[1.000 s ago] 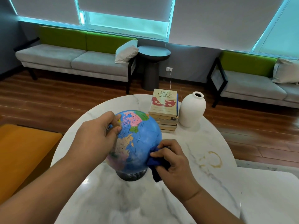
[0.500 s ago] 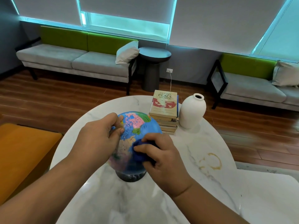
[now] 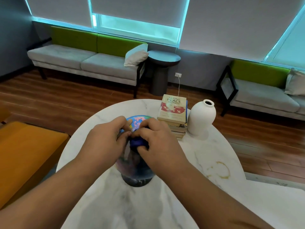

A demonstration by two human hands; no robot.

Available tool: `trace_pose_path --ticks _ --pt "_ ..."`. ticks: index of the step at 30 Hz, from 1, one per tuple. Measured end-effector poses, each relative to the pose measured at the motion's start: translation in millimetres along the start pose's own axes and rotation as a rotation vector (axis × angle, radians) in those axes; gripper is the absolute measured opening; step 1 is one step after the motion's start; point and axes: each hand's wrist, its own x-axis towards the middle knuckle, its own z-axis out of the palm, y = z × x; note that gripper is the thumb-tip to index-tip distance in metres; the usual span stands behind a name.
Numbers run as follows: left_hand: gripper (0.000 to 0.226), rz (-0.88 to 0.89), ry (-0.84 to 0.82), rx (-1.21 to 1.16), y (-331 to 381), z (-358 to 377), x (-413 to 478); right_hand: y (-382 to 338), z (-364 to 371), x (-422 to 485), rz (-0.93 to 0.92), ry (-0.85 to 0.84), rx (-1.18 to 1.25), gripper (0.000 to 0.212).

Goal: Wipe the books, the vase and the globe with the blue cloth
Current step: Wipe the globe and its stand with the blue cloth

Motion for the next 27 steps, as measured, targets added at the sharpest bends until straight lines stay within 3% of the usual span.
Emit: trace_pose_path --ticks 3,10,15,19,21,24,27 --pt "0.011 -0.022 -0.012 -0.011 -1.3 0.0 0.3 2.4 -9.7 -9.7 0.064 -0.086 0.023 0.029" --pt "0.009 0.007 0.004 0.040 -1.0 -1.4 -0.8 8.7 -6.5 9.8 0.117 -0.036 0.053 0.027" --pt "0.010 -0.062 0.020 0.014 -2.6 -1.8 1.7 55.0 -1.9 4.0 0.372 0.149 0.400 0.029" --pt "0.012 -0.061 0.017 0.022 -1.8 -1.1 1.5 76.4 6.0 -12.8 0.625 0.184 0.755 0.035" --pt "0.012 -0.056 0.016 0.040 0.8 -0.9 0.9 72.4 2.3 -10.1 0.544 0.191 0.710 0.035" --pt "0.013 -0.060 0.021 0.055 3.0 -1.4 0.3 54.0 -4.2 -1.1 0.282 0.122 0.514 0.034" --pt "0.013 -0.080 0.029 0.053 2.3 -1.5 -0.4 59.3 3.3 -8.1 0.286 0.176 0.558 0.038"
